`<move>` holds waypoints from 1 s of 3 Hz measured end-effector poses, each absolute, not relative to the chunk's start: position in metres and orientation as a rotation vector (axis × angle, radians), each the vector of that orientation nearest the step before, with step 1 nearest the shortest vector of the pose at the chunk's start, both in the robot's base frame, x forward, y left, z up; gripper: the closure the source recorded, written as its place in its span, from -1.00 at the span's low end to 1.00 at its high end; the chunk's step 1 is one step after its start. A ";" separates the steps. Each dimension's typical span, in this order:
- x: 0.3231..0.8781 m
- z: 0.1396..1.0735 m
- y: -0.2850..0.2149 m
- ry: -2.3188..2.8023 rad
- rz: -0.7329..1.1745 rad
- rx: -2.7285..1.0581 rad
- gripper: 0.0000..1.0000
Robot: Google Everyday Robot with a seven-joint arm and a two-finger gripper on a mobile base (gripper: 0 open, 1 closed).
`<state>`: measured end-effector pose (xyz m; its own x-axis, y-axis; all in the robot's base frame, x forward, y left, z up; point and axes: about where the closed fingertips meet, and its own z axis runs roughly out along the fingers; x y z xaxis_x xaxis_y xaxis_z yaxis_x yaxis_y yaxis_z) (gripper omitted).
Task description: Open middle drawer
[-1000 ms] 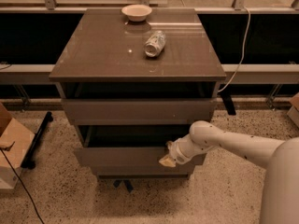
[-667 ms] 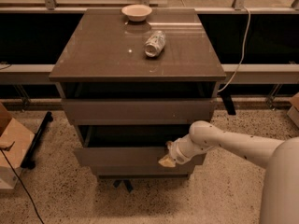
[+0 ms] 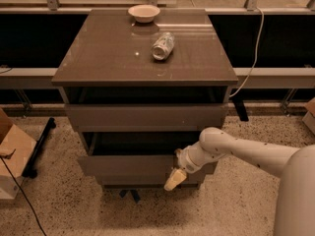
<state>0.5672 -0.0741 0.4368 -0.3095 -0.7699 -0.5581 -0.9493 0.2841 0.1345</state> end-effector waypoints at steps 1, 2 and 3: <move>0.567 0.437 -0.074 2.174 0.636 -1.549 -1.00; 0.590 0.456 -0.067 2.103 0.623 -1.591 -0.71; 0.628 0.484 -0.056 2.003 0.608 -1.655 -0.22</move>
Offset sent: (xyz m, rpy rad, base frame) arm 0.0776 0.0197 0.0692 0.0493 -0.1638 0.1379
